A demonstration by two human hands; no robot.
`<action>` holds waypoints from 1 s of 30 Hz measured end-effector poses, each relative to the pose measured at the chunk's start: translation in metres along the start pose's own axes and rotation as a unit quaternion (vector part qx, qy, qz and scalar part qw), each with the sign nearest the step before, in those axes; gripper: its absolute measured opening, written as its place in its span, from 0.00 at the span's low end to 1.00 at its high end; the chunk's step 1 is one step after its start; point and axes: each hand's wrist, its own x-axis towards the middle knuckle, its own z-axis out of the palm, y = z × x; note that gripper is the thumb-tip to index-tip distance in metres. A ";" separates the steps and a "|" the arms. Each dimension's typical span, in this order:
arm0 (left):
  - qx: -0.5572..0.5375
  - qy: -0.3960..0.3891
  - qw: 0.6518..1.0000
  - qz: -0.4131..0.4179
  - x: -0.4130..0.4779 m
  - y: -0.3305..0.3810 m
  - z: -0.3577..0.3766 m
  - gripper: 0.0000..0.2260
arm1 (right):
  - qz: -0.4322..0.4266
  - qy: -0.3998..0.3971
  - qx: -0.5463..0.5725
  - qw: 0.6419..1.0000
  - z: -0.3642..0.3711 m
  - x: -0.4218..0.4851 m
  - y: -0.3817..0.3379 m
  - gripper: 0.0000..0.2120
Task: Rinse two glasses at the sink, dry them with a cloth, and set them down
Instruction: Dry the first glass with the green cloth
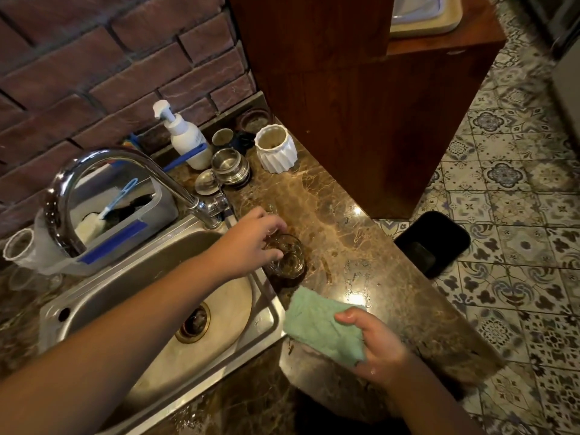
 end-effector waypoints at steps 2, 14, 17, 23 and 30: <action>0.003 -0.022 1.000 -0.002 0.003 -0.005 0.010 0.36 | -0.014 0.034 0.003 0.999 -0.008 -0.003 -0.003 0.46; 0.178 -0.061 0.982 0.028 0.011 0.006 0.047 0.35 | -0.071 0.169 -0.084 0.979 -0.018 -0.012 -0.035 0.23; 0.201 -0.042 0.979 0.007 0.010 0.011 0.059 0.33 | -0.102 0.209 -0.094 0.968 -0.016 -0.007 -0.031 0.17; 0.093 -0.037 0.994 -0.049 0.010 0.018 0.057 0.29 | -0.146 0.219 -0.082 0.961 -0.002 -0.008 -0.024 0.16; -0.180 -0.017 0.981 -0.073 -0.050 0.035 0.000 0.17 | -0.339 0.182 -0.373 0.844 0.063 -0.035 -0.025 0.16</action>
